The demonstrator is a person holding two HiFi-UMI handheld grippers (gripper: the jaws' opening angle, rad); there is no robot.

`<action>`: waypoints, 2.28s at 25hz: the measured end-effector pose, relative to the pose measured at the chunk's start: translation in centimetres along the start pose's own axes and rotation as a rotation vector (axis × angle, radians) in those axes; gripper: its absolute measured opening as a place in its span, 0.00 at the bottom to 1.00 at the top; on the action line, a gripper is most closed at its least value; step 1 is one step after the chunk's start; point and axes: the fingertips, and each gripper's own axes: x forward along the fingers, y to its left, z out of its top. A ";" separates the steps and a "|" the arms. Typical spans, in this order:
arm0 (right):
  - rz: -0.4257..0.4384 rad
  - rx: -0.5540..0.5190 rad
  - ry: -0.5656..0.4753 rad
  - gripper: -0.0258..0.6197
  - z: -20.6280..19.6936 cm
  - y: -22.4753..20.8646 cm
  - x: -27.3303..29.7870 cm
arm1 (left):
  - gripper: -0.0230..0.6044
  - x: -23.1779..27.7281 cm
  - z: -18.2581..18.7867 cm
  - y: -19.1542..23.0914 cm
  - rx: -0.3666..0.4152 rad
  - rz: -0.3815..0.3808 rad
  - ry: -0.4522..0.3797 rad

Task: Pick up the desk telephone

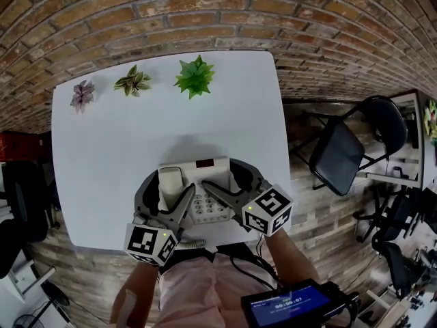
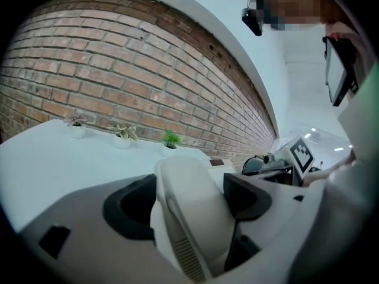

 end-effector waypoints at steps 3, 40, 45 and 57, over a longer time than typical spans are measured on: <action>0.009 -0.009 -0.032 0.53 0.1 0.0 -0.2 | 0.62 0.0 0.0 -0.3 0.011 -0.029 -0.001; 0.078 0.098 0.019 0.66 -2.0 -1.0 -0.7 | 0.73 -0.8 -4.1 -0.8 -0.340 -0.324 0.037; 0.195 0.287 0.183 0.68 -4.1 0.1 -0.3 | 0.73 -0.9 -4.0 -0.8 -0.329 -0.328 0.024; 0.341 0.411 0.180 0.51 -4.1 1.8 0.6 | 0.72 -1.0 -3.9 -1.0 -0.310 -0.339 -0.001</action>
